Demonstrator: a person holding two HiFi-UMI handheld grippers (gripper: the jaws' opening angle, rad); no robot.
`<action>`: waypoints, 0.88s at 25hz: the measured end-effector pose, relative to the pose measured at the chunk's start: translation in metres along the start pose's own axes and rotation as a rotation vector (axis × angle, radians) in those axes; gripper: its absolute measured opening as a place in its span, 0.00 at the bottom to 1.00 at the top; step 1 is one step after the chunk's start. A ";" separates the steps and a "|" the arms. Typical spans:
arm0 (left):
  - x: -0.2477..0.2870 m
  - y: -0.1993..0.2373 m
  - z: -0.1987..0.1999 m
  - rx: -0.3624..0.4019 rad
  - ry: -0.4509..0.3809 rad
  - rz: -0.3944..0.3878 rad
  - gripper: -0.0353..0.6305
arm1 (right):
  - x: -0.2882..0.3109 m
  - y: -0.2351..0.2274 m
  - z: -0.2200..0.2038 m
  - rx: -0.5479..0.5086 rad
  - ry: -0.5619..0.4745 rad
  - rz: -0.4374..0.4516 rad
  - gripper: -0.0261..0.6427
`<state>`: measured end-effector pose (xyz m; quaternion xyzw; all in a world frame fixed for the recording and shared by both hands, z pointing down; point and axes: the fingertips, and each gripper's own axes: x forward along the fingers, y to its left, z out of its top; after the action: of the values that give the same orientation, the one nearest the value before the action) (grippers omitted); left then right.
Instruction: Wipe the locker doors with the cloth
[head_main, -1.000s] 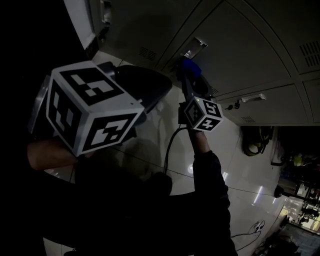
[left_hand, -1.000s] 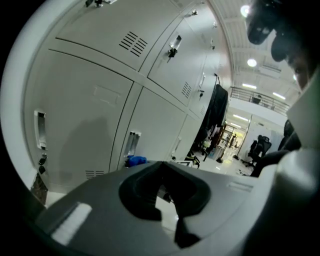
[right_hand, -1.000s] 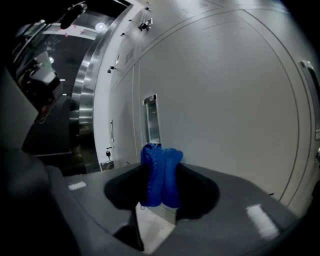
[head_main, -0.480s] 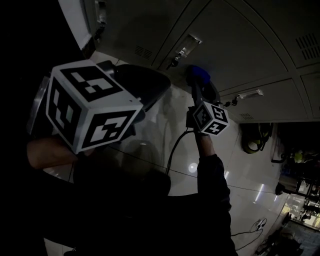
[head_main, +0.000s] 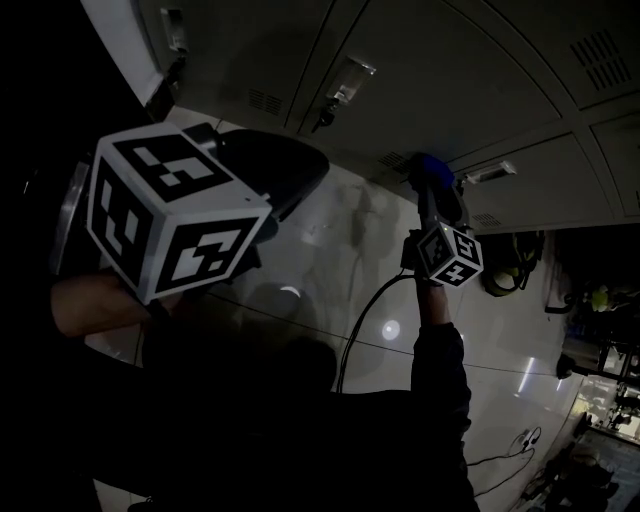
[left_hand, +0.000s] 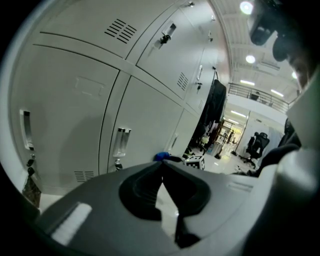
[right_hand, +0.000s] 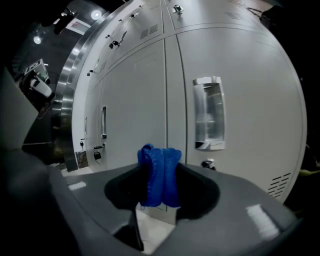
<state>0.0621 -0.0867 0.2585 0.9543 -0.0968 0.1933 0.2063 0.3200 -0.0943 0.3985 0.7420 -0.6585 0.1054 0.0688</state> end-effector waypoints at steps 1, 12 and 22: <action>0.001 0.000 0.000 0.001 0.002 0.000 0.05 | -0.003 -0.006 -0.001 0.001 0.000 -0.010 0.28; -0.003 0.002 -0.005 -0.009 0.008 0.008 0.05 | 0.003 0.042 -0.014 -0.040 0.010 0.062 0.28; -0.023 0.015 -0.004 -0.027 -0.023 0.016 0.05 | 0.065 0.175 -0.025 -0.040 0.033 0.267 0.28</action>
<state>0.0362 -0.0960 0.2572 0.9527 -0.1095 0.1827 0.2167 0.1521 -0.1720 0.4322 0.6446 -0.7520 0.1126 0.0798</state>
